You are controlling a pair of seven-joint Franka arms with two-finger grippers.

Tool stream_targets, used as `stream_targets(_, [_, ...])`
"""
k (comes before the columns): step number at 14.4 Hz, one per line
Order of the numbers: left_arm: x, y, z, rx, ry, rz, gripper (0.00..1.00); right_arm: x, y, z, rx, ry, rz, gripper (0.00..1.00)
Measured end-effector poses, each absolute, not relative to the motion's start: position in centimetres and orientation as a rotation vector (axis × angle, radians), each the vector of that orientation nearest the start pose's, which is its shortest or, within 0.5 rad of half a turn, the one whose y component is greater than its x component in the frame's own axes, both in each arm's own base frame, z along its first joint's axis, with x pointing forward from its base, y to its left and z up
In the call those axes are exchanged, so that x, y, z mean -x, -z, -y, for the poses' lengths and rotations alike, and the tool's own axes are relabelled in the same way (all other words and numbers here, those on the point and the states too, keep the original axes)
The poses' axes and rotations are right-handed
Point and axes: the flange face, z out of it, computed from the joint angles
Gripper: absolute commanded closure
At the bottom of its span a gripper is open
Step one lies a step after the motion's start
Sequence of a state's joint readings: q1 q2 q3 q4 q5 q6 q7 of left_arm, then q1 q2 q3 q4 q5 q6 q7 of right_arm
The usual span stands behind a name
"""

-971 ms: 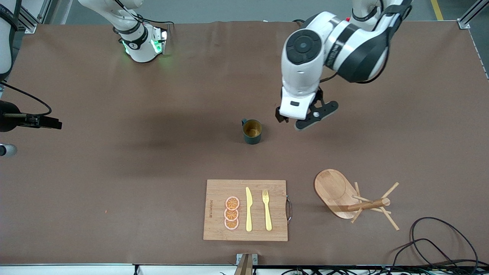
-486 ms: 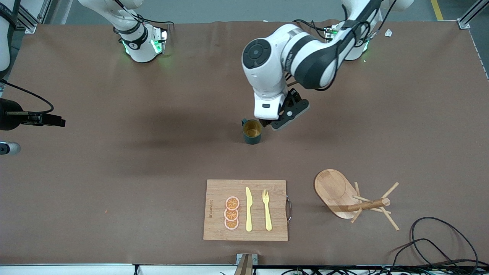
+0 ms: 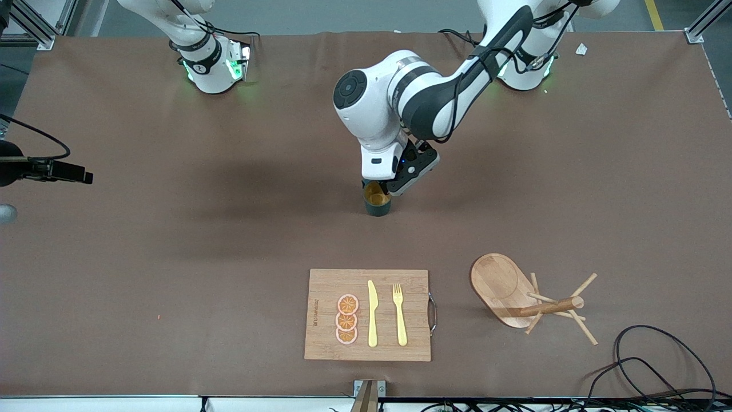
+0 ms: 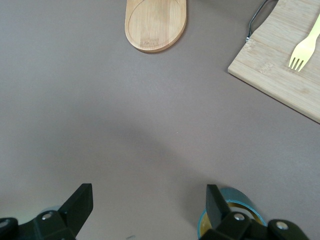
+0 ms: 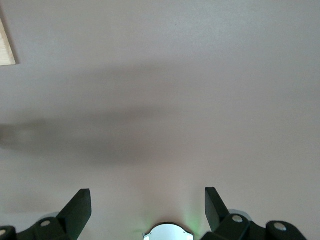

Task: Pass cup and hang on rack
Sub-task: 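Withdraw the right gripper while the left gripper moves above the mug, then lower the left gripper and grasp the teal mug by its handle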

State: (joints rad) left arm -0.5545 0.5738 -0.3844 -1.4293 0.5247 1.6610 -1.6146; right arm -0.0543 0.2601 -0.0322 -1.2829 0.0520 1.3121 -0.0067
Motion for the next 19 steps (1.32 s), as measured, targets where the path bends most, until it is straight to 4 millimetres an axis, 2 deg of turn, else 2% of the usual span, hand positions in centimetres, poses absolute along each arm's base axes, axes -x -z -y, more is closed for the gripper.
stream_targets(4, [-46.1,-33.9,49.8,2.597,0.360,0.715,0.00,-57.2,-60.5,1.7,3.089,-0.272,-0.048,0.00])
stream_targets(9, [-43.7,-29.8,52.0,2.525,0.468,0.686,0.00,-53.5,-63.8,2.2,3.090,-0.242,-0.063,0.00])
stream_targets(11, [-43.3,-29.3,52.9,2.524,0.500,0.676,0.00,-52.9,-64.3,2.4,3.088,-0.243,-0.070,0.00])
stream_targets(14, [-42.9,-29.9,55.7,2.544,0.580,0.672,0.00,-52.6,-64.6,2.5,3.089,-0.240,-0.101,0.00])
stream_targets(19, [-39.2,-28.8,60.3,2.553,0.703,0.632,0.00,-52.3,-65.1,3.6,3.098,-0.222,-0.134,0.00])
